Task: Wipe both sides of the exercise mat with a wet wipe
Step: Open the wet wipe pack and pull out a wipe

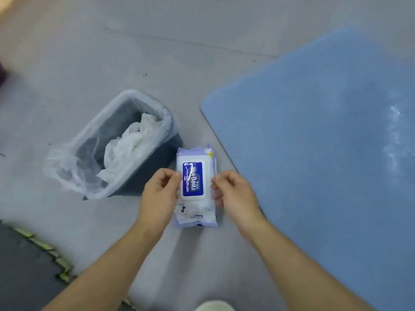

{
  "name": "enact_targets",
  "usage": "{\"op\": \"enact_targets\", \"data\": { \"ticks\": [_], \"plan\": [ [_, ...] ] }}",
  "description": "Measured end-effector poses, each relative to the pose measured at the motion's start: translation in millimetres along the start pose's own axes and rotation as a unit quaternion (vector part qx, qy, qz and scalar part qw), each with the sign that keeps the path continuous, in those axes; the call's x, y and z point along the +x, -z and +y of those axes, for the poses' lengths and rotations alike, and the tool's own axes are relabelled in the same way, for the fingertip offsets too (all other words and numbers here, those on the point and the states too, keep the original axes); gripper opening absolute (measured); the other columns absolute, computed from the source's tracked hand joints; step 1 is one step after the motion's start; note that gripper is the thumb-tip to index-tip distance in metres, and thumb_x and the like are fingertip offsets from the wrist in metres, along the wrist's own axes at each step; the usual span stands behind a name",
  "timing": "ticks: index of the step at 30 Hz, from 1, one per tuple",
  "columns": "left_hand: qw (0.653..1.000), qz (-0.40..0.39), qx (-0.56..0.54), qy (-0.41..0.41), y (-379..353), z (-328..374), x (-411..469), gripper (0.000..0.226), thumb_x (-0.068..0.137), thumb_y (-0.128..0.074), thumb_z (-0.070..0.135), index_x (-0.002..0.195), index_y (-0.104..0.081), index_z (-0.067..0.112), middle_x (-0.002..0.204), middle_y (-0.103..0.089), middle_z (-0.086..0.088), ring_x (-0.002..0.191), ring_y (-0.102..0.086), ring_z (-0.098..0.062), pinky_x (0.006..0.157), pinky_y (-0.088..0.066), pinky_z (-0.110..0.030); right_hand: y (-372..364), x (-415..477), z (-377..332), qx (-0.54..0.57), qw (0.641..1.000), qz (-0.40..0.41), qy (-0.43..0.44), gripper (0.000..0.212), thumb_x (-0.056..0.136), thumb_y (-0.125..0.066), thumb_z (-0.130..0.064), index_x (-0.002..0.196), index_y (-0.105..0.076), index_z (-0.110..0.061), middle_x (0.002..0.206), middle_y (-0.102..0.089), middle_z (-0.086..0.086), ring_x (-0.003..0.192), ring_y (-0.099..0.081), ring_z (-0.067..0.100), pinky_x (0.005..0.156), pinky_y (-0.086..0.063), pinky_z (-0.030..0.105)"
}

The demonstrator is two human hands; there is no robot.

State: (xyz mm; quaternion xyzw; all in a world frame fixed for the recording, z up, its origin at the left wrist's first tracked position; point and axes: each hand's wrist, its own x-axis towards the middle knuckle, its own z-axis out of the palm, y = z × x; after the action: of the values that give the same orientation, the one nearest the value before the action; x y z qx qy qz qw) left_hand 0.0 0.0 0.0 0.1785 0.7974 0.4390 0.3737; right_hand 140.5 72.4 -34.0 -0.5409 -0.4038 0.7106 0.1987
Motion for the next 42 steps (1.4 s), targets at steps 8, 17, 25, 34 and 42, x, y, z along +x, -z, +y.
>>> {"op": "enact_targets", "data": {
  "ticks": [8,17,25,34,42],
  "plan": [
    [1.0,0.025,-0.004,-0.007,-2.1,-20.6,25.8,0.019,0.096,-0.068,0.008,0.111,-0.063,0.018,0.117,-0.066,-0.007,0.098,-0.066,-0.01,0.066,-0.052,-0.01,-34.1,17.6,4.4,-0.135,0.981,0.091,0.105,0.02,0.093,-0.071,-0.015,0.107,-0.066,-0.027,0.115,-0.061,-0.002,0.096,-0.069,0.016,0.088,-0.06,0.043],
    [0.998,0.035,-0.035,-0.03,-16.5,-19.2,10.0,0.008,0.101,-0.065,0.014,0.106,-0.059,0.017,0.101,-0.069,-0.01,0.084,-0.069,-0.007,0.06,-0.054,-0.015,-25.1,4.7,-8.8,-0.302,0.94,0.079,0.135,0.045,0.09,-0.078,-0.031,0.128,-0.059,-0.019,0.115,-0.046,-0.005,0.106,-0.061,0.018,0.079,-0.048,0.026],
    [0.993,-0.005,-0.117,-0.015,-29.2,-22.3,2.8,0.016,0.107,-0.05,0.007,0.109,-0.065,0.012,0.1,-0.074,-0.01,0.081,-0.068,-0.01,0.074,-0.057,-0.022,-12.8,6.1,-13.0,-0.372,0.91,0.111,0.145,0.064,0.075,-0.078,-0.066,0.118,-0.06,-0.022,0.106,-0.049,-0.005,0.1,-0.056,0.018,0.071,-0.043,0.032],
    [0.999,-0.021,-0.037,-0.032,-35.6,-26.8,2.7,0.022,0.108,-0.044,0.007,0.115,-0.047,0.028,0.101,-0.056,0.001,0.068,-0.058,0.002,0.065,-0.05,-0.02,-7.2,8.4,-19.2,-0.346,0.919,0.113,0.151,0.036,0.092,-0.059,-0.038,0.063,-0.049,-0.019,0.072,-0.048,-0.002,0.072,-0.048,0.025,0.056,-0.028,0.034],
    [0.998,0.012,-0.049,-0.023,-29.5,-32.2,2.5,0.014,0.105,-0.058,0.019,0.11,-0.054,0.031,0.097,-0.057,0.003,0.079,-0.059,-0.009,0.075,-0.051,-0.026,15.2,16.5,-12.9,-0.196,0.971,0.103,0.088,0.023,0.097,-0.062,-0.023,0.082,-0.064,-0.005,0.074,-0.065,0.009,0.067,-0.051,0.023,0.054,-0.038,0.028]
  ]
}}
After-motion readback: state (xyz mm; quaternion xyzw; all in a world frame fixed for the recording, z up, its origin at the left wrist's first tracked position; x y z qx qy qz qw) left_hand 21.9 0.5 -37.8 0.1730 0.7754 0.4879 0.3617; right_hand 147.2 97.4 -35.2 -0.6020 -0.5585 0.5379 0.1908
